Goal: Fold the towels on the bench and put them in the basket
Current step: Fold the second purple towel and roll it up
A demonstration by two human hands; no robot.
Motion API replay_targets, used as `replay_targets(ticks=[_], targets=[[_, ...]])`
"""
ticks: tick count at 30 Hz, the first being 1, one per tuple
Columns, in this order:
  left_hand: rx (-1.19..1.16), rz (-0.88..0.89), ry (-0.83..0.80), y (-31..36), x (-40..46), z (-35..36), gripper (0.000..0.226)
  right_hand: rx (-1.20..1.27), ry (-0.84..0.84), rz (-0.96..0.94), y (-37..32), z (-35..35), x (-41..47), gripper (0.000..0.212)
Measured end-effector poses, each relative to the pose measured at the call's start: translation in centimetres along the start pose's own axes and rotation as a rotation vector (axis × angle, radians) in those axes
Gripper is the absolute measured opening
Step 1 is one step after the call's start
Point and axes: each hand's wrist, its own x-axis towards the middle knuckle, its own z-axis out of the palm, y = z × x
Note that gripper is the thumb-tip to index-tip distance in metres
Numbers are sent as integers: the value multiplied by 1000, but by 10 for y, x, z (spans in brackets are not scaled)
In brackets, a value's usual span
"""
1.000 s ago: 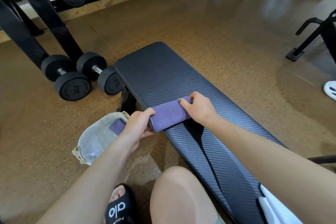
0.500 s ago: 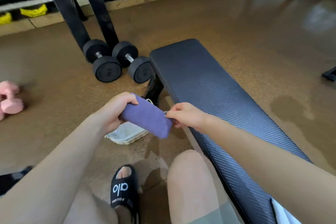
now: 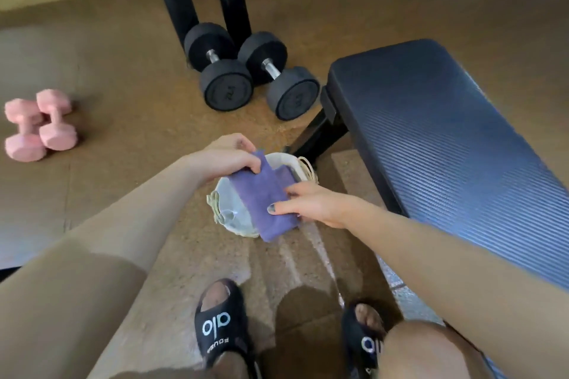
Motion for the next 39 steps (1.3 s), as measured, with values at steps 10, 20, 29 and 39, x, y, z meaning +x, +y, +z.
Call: replay_targets(ticks=[10,20,29,39], targets=[[152,115,195,-90,140,56,32,-488,231,101,51,10,143,23],[300,135,208,-145,195,93,29,-620,248,227,96,20,216,38],[469,74,134,-184,197,126,79,-686,322,221,112,26,234,31],[91,-84,139,-196,187,154,52,-993,397,80,116,32,227,29]])
